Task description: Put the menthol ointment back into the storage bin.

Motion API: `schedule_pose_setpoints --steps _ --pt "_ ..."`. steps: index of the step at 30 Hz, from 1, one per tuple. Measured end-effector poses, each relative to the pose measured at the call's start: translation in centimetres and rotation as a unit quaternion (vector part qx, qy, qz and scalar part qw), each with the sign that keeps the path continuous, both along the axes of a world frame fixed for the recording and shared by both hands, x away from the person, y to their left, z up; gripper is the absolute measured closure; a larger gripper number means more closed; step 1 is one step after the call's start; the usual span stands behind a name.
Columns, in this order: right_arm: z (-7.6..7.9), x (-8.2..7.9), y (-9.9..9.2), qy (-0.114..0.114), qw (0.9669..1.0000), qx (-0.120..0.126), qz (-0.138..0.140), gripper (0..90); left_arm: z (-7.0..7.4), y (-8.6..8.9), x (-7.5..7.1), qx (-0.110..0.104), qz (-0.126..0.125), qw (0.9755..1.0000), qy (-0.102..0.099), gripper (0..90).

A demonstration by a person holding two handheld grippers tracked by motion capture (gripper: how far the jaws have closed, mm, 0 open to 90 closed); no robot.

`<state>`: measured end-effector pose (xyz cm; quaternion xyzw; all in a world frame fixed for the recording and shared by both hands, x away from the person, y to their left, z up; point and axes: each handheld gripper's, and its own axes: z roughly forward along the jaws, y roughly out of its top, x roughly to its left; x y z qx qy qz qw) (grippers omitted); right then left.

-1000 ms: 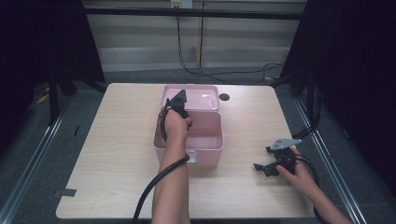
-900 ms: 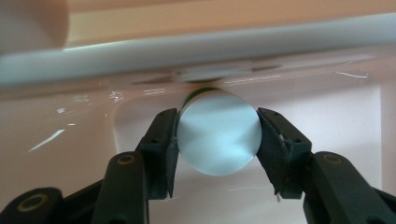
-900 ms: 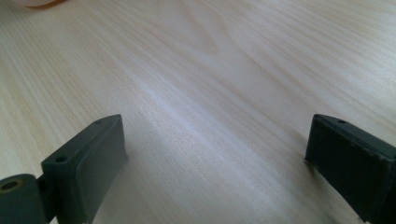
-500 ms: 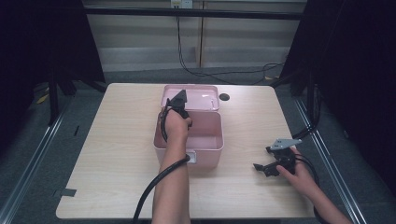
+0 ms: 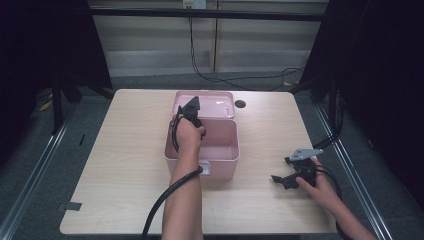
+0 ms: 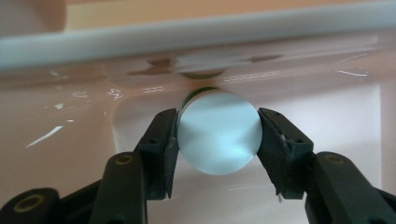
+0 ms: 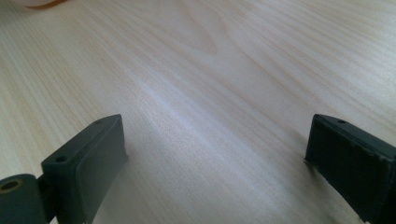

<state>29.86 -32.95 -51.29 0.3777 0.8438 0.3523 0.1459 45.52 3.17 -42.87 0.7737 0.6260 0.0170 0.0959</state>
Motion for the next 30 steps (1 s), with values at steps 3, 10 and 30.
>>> schedule_pose_setpoints --steps 3,10,30 --pt "0.0 0.0 0.0 0.000 1.0000 0.000 0.000 4.5 0.0 0.0 0.0 0.001 0.001 1.0000 -0.002 47.8" --pt "0.0 0.0 0.0 0.000 1.0000 0.000 0.000 4.5 0.1 0.1 -0.2 -0.001 -0.005 1.0000 0.003 45.0" --pt "0.0 0.0 0.0 0.000 1.0000 0.000 0.000 4.5 1.9 1.1 -0.7 -0.028 -0.009 0.9995 0.010 37.3"
